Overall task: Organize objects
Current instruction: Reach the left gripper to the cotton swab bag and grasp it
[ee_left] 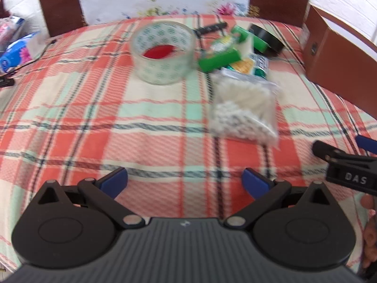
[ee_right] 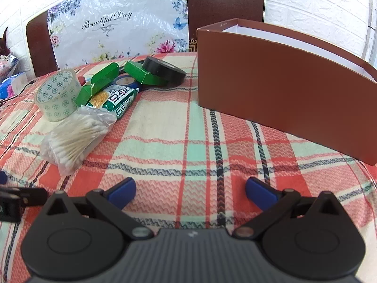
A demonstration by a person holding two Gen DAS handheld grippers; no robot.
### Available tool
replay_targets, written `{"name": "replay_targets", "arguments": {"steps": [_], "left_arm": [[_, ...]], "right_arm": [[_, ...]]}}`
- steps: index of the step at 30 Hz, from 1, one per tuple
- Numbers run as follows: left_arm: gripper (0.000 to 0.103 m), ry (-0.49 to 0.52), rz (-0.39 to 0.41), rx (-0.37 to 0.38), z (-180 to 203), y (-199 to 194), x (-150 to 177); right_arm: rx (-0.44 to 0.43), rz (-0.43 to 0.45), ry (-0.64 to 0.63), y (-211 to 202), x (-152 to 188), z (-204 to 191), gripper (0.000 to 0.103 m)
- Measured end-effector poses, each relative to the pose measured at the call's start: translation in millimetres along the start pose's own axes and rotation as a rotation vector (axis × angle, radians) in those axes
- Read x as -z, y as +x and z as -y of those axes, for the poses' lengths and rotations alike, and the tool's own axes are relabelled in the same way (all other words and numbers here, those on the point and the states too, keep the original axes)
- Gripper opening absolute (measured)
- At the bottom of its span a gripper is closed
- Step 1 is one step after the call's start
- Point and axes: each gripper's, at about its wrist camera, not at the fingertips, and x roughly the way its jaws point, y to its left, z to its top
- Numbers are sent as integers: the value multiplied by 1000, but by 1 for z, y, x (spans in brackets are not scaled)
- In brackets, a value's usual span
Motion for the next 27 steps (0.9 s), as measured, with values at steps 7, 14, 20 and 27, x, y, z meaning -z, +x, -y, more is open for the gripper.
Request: {"name": "replay_targets", "arguments": {"steps": [7,14,20,27], "left_arm": [[103,-63,7,-63,-40,7,2],[103,-100,26,-43,-59,8,1],[103,-24,134,41,-56,-9,-7],[103,-5,177,320,-51,-17,-39]], "right_arm": [[-2,-50,-21,5,-9,-3,103],[2,-78,-51,8,-14,-8,103],[-22,-102,-91,8,-19,-14,103],[-171,52,-217,-14,-7,-32,103]]}}
